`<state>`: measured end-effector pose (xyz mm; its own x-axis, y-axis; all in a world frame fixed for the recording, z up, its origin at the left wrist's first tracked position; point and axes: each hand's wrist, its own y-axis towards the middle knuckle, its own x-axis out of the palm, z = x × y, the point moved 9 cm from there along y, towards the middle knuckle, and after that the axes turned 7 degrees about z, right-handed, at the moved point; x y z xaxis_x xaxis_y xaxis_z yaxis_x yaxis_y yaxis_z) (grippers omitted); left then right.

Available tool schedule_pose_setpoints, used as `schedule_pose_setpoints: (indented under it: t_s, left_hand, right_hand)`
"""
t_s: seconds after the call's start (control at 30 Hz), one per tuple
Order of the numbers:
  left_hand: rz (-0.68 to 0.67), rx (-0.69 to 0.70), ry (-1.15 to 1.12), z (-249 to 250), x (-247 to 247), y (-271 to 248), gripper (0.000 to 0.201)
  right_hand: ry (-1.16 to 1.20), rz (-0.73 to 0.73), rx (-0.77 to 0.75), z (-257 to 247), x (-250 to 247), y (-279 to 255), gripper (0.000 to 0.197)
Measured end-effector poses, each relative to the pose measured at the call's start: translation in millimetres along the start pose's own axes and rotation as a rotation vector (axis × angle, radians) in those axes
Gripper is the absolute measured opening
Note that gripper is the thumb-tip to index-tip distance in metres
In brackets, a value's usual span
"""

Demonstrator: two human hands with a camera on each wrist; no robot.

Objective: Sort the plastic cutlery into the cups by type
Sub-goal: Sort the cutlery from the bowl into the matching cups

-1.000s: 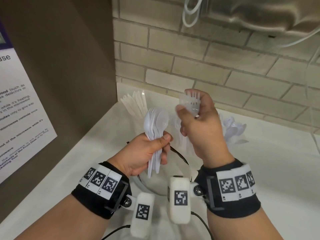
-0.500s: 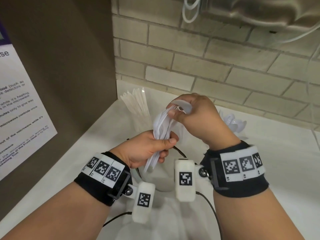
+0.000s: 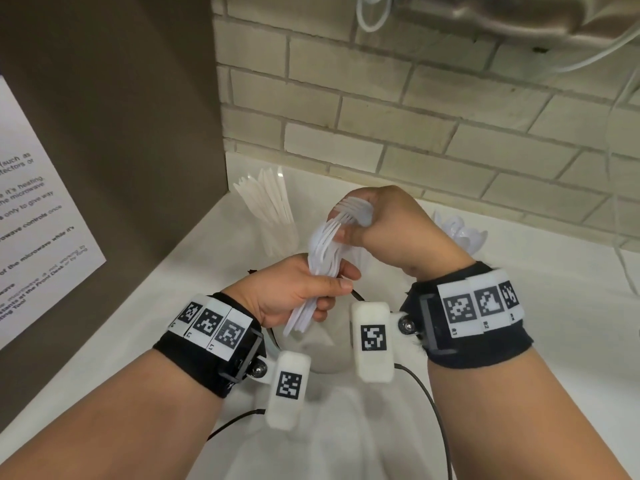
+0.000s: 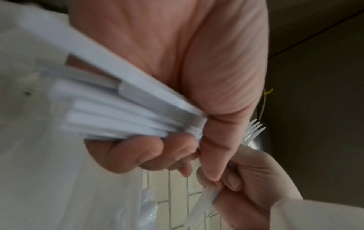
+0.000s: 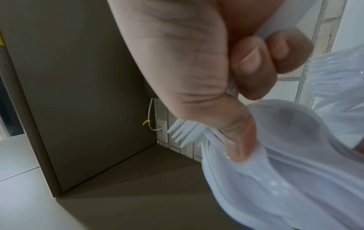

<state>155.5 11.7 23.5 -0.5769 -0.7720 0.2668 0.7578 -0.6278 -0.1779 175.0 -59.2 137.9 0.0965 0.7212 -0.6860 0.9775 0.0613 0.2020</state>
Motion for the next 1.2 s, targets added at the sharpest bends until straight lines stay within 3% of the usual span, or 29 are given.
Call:
schedule_pose_setpoints:
  t_s: [0.17, 0.43, 0.63, 0.87, 1.1, 1.2]
  left_hand:
    - [0.035, -0.011, 0.019, 1, -7, 5, 0.022]
    - [0.028, 0.019, -0.005, -4, 0, 7, 0.018]
    - [-0.01, 0.071, -0.027, 1, 0, 3, 0.019]
    - [-0.137, 0.091, -0.248, 3, 2, 1, 0.053]
    - [-0.132, 0.101, -0.31, 4, 0, 2, 0.04]
    - [-0.156, 0.113, -0.336, 5, 1, 2, 0.039]
  right_hand:
    - [0.177, 0.196, 0.042, 9, -22, 6, 0.016]
    - [0.295, 0.048, 0.121, 15, -9, 0, 0.009]
    - [0.583, 0.116, 0.137, 15, -14, -2, 0.008]
    - [0.732, 0.058, 0.104, 12, -6, -4, 0.007]
    - [0.809, 0.091, 0.149, 23, -6, -6, 0.017]
    - [0.862, 0.152, 0.184, 30, -9, -8, 0.01]
